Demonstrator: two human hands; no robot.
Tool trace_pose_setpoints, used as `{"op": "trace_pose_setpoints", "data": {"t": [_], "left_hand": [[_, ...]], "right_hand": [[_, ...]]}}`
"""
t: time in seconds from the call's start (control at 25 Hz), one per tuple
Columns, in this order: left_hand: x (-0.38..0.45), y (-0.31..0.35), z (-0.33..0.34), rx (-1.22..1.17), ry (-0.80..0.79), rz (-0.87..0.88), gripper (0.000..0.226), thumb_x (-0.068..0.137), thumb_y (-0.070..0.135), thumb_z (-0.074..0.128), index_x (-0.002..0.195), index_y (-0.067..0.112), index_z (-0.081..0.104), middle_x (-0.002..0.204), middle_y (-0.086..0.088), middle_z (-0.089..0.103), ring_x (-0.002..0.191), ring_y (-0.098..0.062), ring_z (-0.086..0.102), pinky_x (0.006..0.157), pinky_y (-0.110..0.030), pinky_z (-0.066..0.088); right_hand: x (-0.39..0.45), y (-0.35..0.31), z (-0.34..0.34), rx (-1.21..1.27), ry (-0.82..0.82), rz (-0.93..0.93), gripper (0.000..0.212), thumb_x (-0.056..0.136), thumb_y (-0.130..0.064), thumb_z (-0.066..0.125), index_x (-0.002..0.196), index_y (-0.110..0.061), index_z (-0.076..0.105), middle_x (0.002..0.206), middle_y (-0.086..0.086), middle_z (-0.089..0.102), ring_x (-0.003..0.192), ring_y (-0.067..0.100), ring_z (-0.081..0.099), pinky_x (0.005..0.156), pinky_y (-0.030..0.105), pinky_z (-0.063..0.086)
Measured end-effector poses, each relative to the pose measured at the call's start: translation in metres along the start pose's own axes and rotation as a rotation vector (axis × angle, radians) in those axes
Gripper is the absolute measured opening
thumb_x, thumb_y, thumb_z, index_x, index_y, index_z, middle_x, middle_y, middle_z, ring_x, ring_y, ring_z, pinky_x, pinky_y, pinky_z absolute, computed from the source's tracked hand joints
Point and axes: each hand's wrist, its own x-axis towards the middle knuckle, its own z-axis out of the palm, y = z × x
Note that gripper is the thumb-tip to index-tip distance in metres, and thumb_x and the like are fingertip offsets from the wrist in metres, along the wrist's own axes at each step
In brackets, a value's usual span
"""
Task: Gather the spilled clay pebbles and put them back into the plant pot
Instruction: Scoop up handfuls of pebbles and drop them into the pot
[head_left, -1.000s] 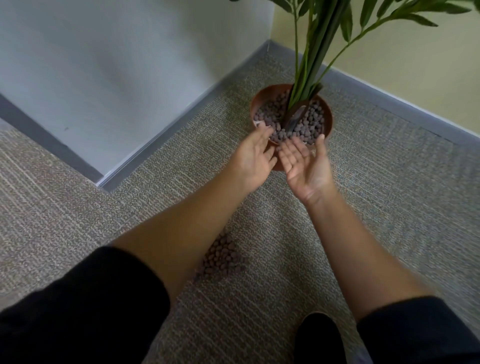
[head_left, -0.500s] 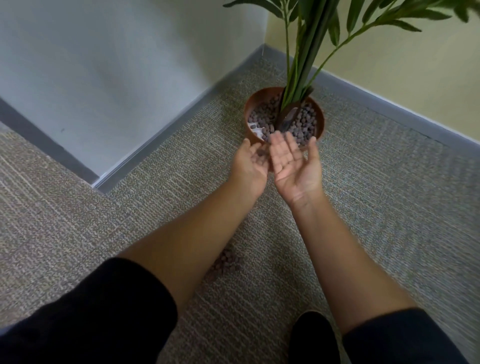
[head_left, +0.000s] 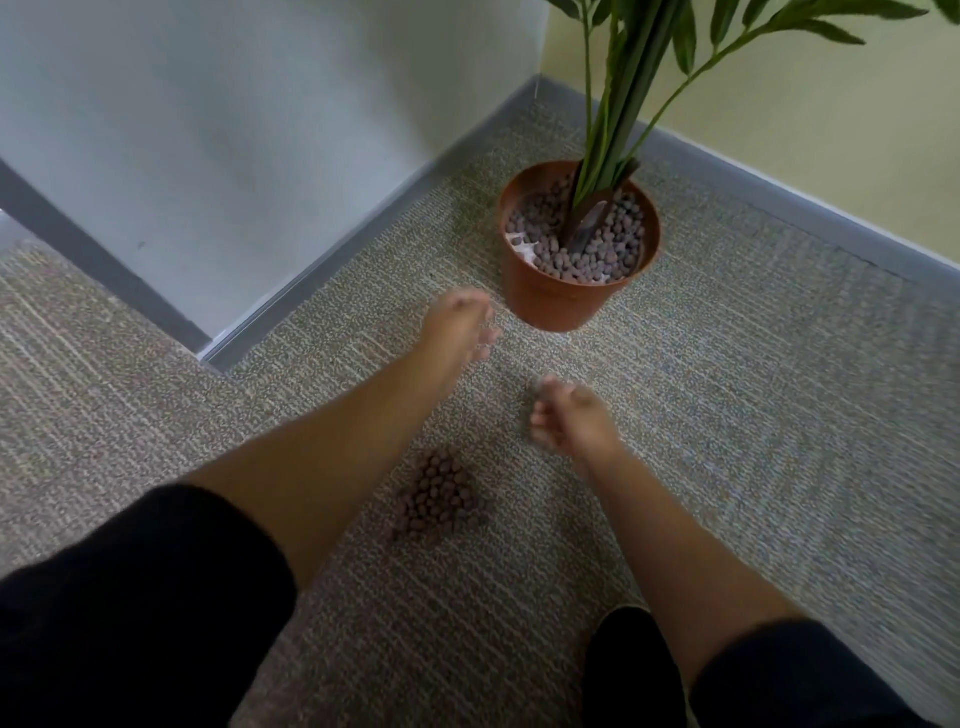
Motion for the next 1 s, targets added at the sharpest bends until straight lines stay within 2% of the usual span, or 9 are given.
{"op": "trace_pose_setpoints", "data": {"t": [0.04,0.12,0.24,0.32,0.4,0.52,0.68,0.88,1.0], "left_hand": [[-0.004,-0.021,-0.010,0.267,0.051,0.017,0.027,0.093,0.015,0.044,0.114,0.002,0.055,0.101,-0.015,0.064,0.083,-0.024,0.063,0.069,-0.033,0.050],[-0.017,-0.074,-0.040,0.782,0.037,-0.046,0.031,0.090,0.014,0.050,0.117,-0.001,0.052,0.114,-0.021,0.060,0.105,-0.034,0.059,0.087,-0.039,0.048],[-0.057,-0.147,-0.095,1.111,-0.159,-0.371,0.068,0.082,0.015,0.063,0.139,0.004,0.027,0.132,-0.025,0.048,0.124,-0.038,0.046,0.100,-0.042,0.045],[-0.081,-0.177,-0.108,1.138,-0.126,-0.395,0.074,0.078,0.016,0.065,0.138,0.004,0.023,0.131,-0.027,0.047,0.120,-0.040,0.049,0.094,-0.042,0.048],[-0.094,-0.188,-0.098,1.079,-0.048,-0.260,0.070,0.076,0.018,0.068,0.133,0.004,0.030,0.128,-0.024,0.048,0.113,-0.039,0.053,0.086,-0.040,0.048],[-0.096,-0.187,-0.075,0.993,-0.019,-0.128,0.062,0.078,0.017,0.068,0.130,0.007,0.036,0.124,-0.020,0.047,0.109,-0.038,0.055,0.084,-0.039,0.049],[-0.098,-0.188,-0.072,0.958,0.015,-0.091,0.062,0.081,0.015,0.065,0.134,0.008,0.035,0.129,-0.017,0.042,0.114,-0.035,0.053,0.090,-0.036,0.047],[-0.097,-0.183,-0.065,0.964,0.072,-0.003,0.041,0.087,0.020,0.058,0.123,0.008,0.043,0.124,-0.016,0.045,0.105,-0.034,0.056,0.083,-0.036,0.048],[-0.093,-0.182,-0.064,0.985,0.055,0.031,0.035,0.088,0.018,0.056,0.119,0.007,0.045,0.122,-0.016,0.045,0.105,-0.034,0.055,0.086,-0.039,0.049]], "right_hand": [[-0.005,0.013,0.002,-0.277,-0.097,-0.018,0.026,0.089,-0.034,0.060,0.080,-0.010,0.057,0.066,0.006,0.060,0.050,0.012,0.057,0.054,0.026,0.046],[-0.016,0.038,0.009,-0.825,-0.345,-0.046,0.030,0.079,-0.032,0.073,0.093,-0.009,0.059,0.086,0.011,0.063,0.075,0.020,0.061,0.068,0.027,0.043],[-0.030,0.061,0.026,-1.206,-0.438,-0.137,0.066,0.065,-0.035,0.082,0.115,-0.008,0.048,0.123,0.016,0.052,0.114,0.028,0.052,0.089,0.028,0.043],[-0.033,0.068,0.037,-1.250,-0.392,-0.154,0.085,0.061,-0.036,0.084,0.126,-0.004,0.038,0.134,0.017,0.041,0.122,0.031,0.047,0.098,0.033,0.043],[-0.034,0.072,0.044,-1.286,-0.363,-0.176,0.086,0.061,-0.035,0.083,0.127,-0.005,0.036,0.136,0.016,0.038,0.122,0.033,0.048,0.099,0.036,0.044],[-0.039,0.079,0.048,-1.258,-0.283,-0.196,0.071,0.068,-0.029,0.078,0.124,-0.008,0.040,0.133,0.014,0.040,0.118,0.034,0.052,0.094,0.038,0.047],[-0.040,0.081,0.050,-1.172,-0.204,-0.188,0.048,0.078,-0.025,0.068,0.118,-0.008,0.047,0.129,0.015,0.044,0.112,0.033,0.055,0.090,0.036,0.048],[-0.039,0.078,0.055,-1.132,-0.148,-0.174,0.032,0.079,-0.019,0.062,0.108,-0.008,0.054,0.121,0.016,0.048,0.104,0.034,0.059,0.086,0.035,0.049],[-0.034,0.076,0.053,-1.085,-0.105,-0.160,0.022,0.079,-0.012,0.059,0.100,-0.008,0.060,0.115,0.017,0.053,0.100,0.032,0.061,0.084,0.031,0.049]]}}
